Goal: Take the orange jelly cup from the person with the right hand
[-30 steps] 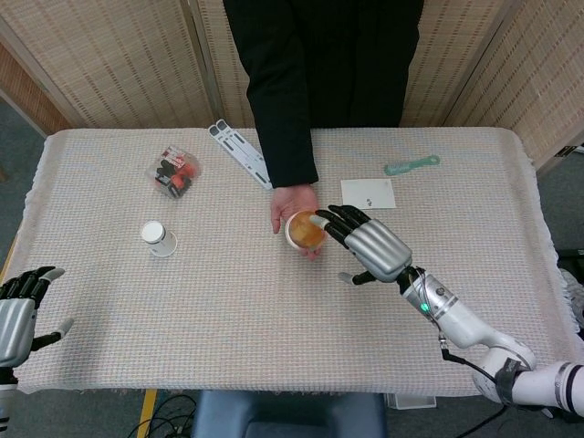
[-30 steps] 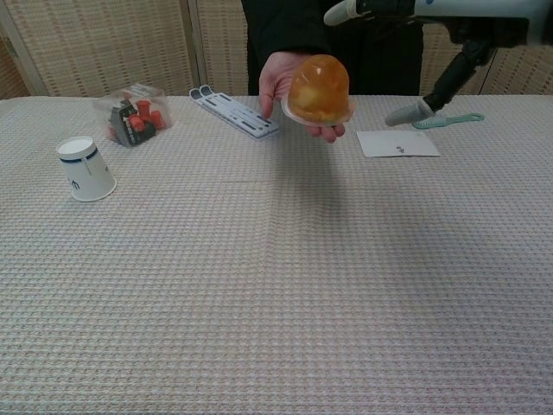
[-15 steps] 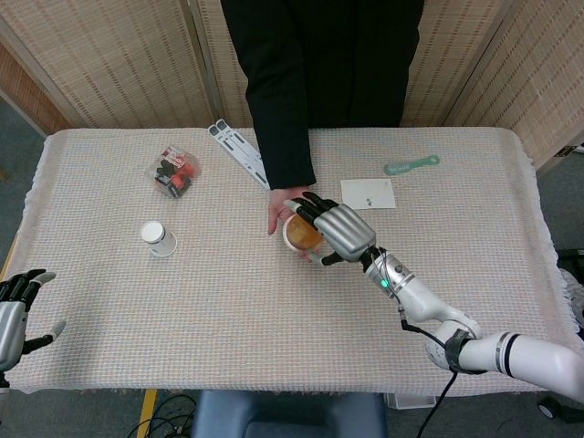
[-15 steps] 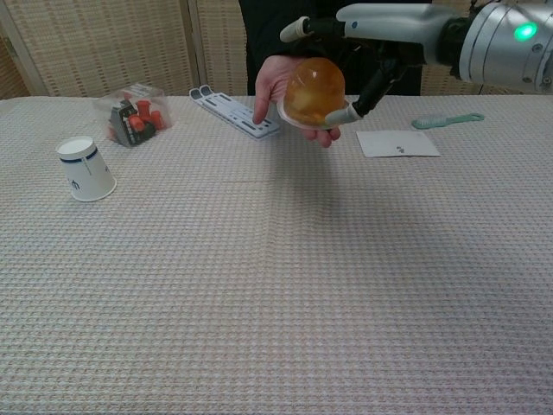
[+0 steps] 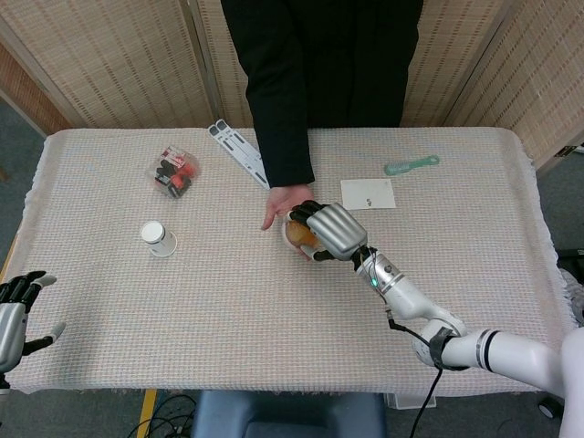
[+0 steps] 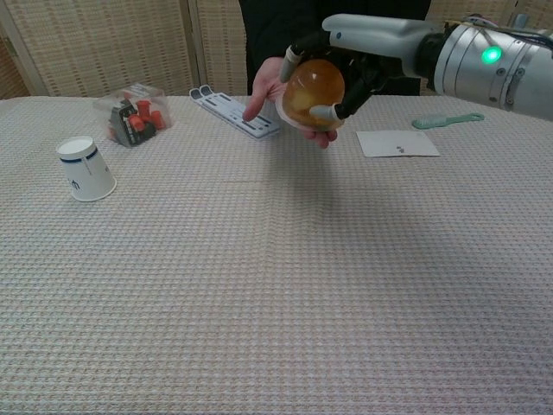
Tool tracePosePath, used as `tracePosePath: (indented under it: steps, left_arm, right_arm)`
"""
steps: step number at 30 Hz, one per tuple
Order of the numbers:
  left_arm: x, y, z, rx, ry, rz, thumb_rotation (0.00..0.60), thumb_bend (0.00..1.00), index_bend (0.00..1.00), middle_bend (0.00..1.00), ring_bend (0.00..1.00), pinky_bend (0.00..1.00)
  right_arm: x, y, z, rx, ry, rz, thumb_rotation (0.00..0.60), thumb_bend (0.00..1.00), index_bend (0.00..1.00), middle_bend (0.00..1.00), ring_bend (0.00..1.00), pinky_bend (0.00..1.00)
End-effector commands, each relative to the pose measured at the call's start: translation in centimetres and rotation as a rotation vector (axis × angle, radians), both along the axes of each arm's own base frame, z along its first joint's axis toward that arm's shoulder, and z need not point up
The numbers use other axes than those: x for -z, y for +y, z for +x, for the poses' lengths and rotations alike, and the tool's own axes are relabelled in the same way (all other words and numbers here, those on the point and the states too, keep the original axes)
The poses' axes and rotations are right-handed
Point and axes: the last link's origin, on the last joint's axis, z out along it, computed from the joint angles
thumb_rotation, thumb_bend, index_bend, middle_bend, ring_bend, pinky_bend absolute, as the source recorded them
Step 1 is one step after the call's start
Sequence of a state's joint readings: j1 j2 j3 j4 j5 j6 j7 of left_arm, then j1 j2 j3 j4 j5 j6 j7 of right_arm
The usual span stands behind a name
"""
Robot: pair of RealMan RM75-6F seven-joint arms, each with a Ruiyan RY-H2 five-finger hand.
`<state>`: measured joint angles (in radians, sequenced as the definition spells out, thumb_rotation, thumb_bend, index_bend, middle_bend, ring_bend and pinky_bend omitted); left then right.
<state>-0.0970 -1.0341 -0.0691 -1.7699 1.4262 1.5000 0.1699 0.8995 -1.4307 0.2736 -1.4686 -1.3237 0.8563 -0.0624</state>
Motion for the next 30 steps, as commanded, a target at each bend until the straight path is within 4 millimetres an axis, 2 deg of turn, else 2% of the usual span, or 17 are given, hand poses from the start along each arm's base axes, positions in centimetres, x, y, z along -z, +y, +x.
tracePosePath:
  steps: [1, 4, 10, 13, 17, 20, 24, 30]
  left_arm:
    - [0.0, 0.0, 0.0, 0.001, 0.000, -0.001, 0.600, 0.22, 0.28, 0.23, 0.20, 0.24]
    - [-0.1, 0.0, -0.2, -0.004, 0.002, 0.002, 0.600, 0.22, 0.29, 0.23, 0.20, 0.24]
    - [-0.1, 0.0, -0.3, -0.008, -0.001, 0.002, 0.600, 0.22, 0.29, 0.23, 0.20, 0.24]
    - [-0.1, 0.0, -0.2, -0.003, -0.004, 0.001, 0.600, 0.22, 0.29, 0.23, 0.20, 0.24]
    - [-0.1, 0.2, -0.1, 0.003, -0.004, -0.003, 0.600, 0.22, 0.29, 0.23, 0.20, 0.24]
    - [0.0, 0.4, 0.1, 0.011, -0.006, -0.006, 0.600, 0.22, 0.29, 0.23, 0.20, 0.24]
    - [0.1, 0.6, 0.4, 0.025, -0.005, -0.009, 0.600, 0.22, 0.29, 0.23, 0.20, 0.24]
    - [-0.1, 0.6, 0.7, 0.028, -0.003, -0.003, 0.600, 0.22, 0.29, 0.23, 0.20, 0.24]
  right_arm:
    - [0.0, 0.0, 0.2, -0.006, -0.016, -0.019, 0.600, 0.61, 0.57, 0.41, 0.37, 0.64]
    - [-0.6, 0.2, -0.1, -0.010, -0.036, -0.035, 0.600, 0.63, 0.62, 0.44, 0.42, 0.70]
    - [-3.4, 1.2, -1.4, -0.019, -0.068, -0.069, 0.600, 0.63, 0.64, 0.47, 0.46, 0.73]
    - [-5.1, 1.9, -2.7, -0.011, -0.075, -0.098, 0.600, 0.63, 0.64, 0.47, 0.47, 0.73]
    - [-6.5, 2.8, -6.0, 0.051, -0.034, -0.100, 0.600, 0.63, 0.64, 0.47, 0.47, 0.73]
    - [-6.3, 3.0, -8.4, 0.102, 0.030, -0.087, 0.600, 0.63, 0.64, 0.47, 0.47, 0.73]
    - [-5.3, 3.2, -10.7, 0.165, 0.064, -0.055, 0.600, 0.63, 0.64, 0.47, 0.47, 0.73]
    - [-1.8, 2.8, -13.8, 0.248, 0.134, 0.008, 0.600, 0.62, 0.64, 0.43, 0.46, 0.73]
